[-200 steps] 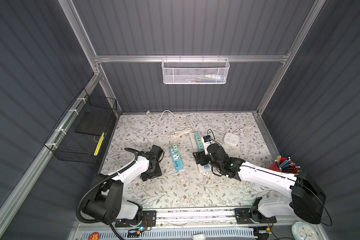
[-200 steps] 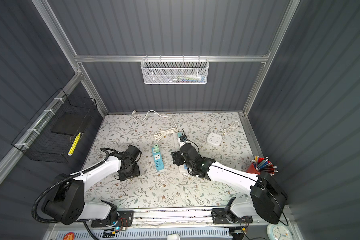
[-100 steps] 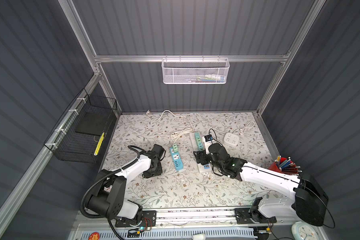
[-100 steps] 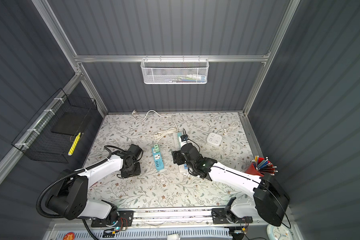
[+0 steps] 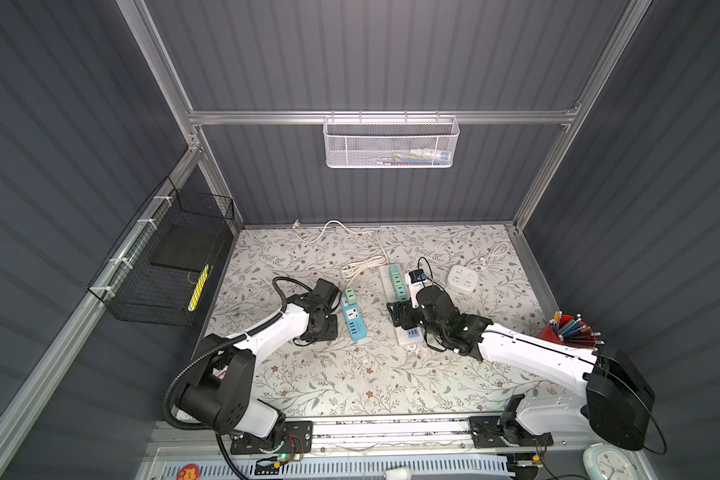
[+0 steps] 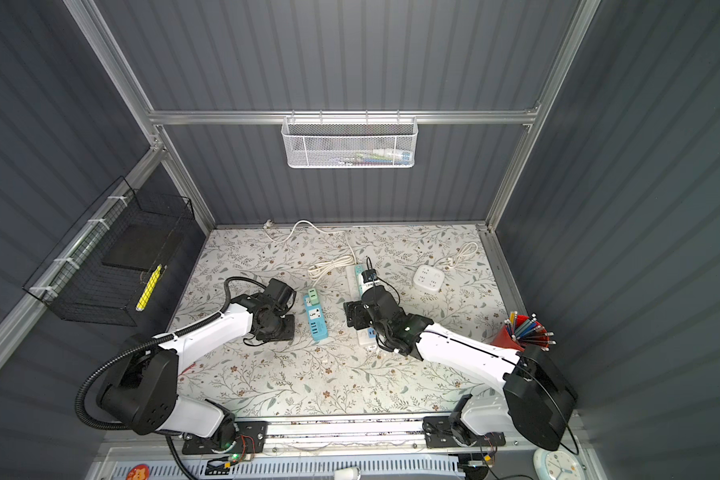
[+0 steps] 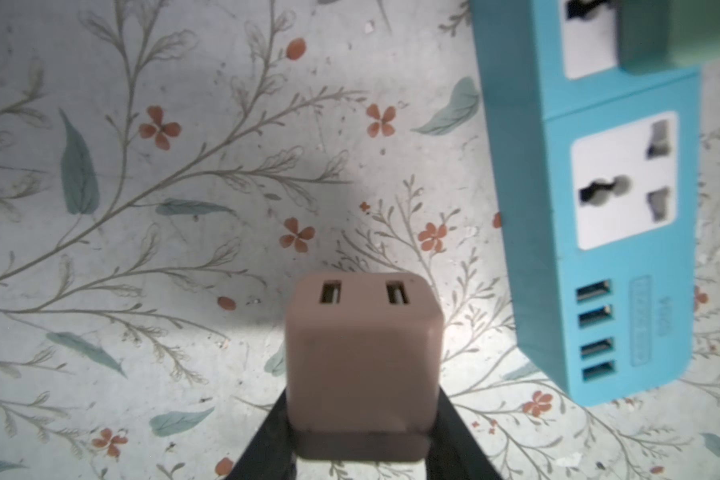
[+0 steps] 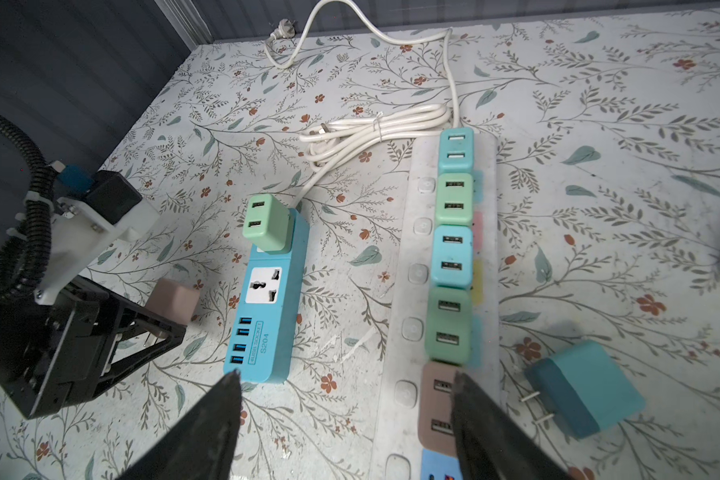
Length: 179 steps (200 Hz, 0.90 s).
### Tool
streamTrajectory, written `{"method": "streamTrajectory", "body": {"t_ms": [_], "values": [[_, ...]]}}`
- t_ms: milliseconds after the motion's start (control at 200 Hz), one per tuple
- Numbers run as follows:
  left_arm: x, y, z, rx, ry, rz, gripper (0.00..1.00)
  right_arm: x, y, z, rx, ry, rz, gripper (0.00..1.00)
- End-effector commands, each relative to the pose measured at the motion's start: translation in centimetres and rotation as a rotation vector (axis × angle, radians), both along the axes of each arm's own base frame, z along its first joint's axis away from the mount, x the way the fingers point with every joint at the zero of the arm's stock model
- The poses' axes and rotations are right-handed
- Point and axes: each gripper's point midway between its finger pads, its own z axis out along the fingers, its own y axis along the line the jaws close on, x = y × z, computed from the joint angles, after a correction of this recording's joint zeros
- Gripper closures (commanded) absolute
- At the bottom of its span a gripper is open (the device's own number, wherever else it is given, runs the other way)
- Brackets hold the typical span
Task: Insert the plug
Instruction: 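Lift the pink adapter with the left gripper toward the right gripper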
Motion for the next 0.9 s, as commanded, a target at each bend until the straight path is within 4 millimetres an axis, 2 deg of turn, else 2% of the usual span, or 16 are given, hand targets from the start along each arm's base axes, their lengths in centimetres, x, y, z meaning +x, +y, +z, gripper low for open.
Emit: {"method": "streamTrajectory", "body": {"t_ms": [0, 110, 250, 350, 460, 500, 560, 735, 891], "values": [[1.3, -2.1, 2.4, -0.062, -0.074, -0.076, 0.71, 0.1, 0.4, 0.1, 0.016, 0.030, 0.011, 0.21], [1.7, -5.1, 4.8, -0.119, -0.177, -0.185, 0.71, 0.0, 0.7, 0.7, 0.083, 0.066, 0.040, 0.22], [2.2, -10.5, 9.9, -0.184, -0.393, -0.392, 0.71, 0.4, 1.0, 1.8, 0.206, 0.151, 0.101, 0.29], [2.0, -13.8, 13.0, -0.195, -0.537, -0.559, 0.72, 0.5, 1.0, 3.3, 0.256, 0.156, 0.140, 0.39], [2.1, -16.0, 15.0, -0.201, -0.674, -0.693, 0.73, 0.5, 0.8, 4.8, 0.292, 0.146, 0.169, 0.59], [2.2, -16.4, 15.3, -0.198, -0.711, -0.724, 0.74, 0.5, 0.6, 5.3, 0.305, 0.141, 0.174, 0.62], [2.4, -16.8, 15.4, -0.194, -0.748, -0.756, 0.74, 0.7, 0.3, 5.9, 0.329, 0.137, 0.173, 0.62], [2.5, -17.6, 14.8, -0.199, -0.746, -0.797, 0.73, 0.0, 0.8, 6.9, 0.366, 0.146, 0.236, 0.51], [2.4, -17.7, 14.2, -0.206, -0.726, -0.794, 0.73, 0.0, 0.8, 7.2, 0.378, 0.144, 0.236, 0.50]]}}
